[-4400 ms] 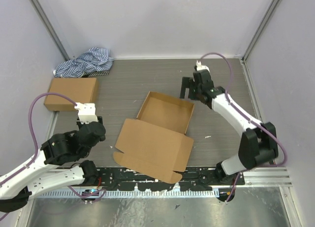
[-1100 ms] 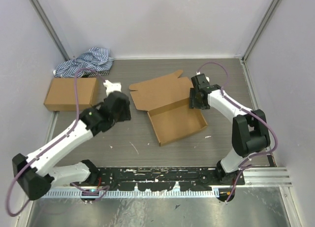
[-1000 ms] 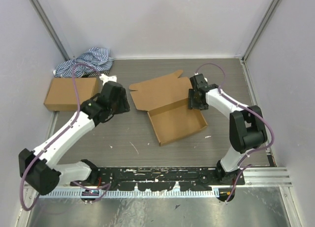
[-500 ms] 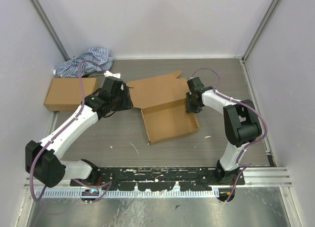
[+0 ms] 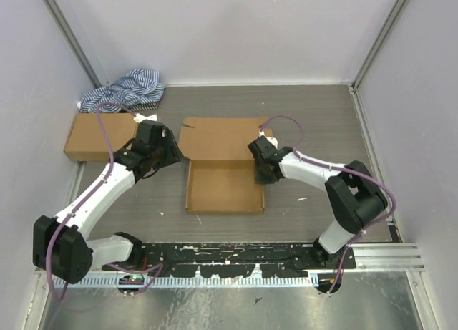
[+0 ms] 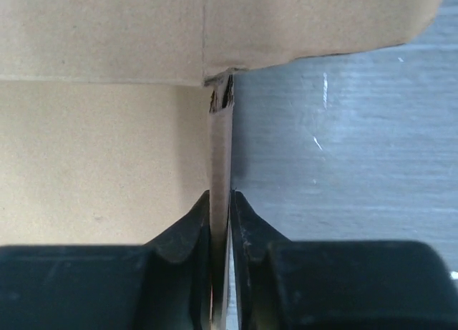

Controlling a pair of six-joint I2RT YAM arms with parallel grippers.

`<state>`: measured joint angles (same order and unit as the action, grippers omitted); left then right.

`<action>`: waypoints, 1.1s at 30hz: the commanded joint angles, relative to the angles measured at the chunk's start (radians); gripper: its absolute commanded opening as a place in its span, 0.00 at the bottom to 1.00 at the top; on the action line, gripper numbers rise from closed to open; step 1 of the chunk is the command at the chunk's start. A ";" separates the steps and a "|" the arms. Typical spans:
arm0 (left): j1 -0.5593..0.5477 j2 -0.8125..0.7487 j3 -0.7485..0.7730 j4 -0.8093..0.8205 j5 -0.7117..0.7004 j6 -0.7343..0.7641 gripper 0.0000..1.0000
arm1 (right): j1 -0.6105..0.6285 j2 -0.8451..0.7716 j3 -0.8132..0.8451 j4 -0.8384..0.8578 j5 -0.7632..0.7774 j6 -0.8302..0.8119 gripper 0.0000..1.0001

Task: Fold the paper box

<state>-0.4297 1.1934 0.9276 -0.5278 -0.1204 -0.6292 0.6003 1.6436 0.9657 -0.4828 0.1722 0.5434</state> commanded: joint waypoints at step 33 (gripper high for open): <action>0.332 0.724 0.346 0.399 0.479 -0.089 0.53 | -0.434 0.190 0.278 0.219 -0.531 -0.181 0.85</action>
<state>-0.0998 1.8812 1.2442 -0.2035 0.2630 -0.7010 0.1692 1.8004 1.1873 -0.3462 -0.2440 0.3710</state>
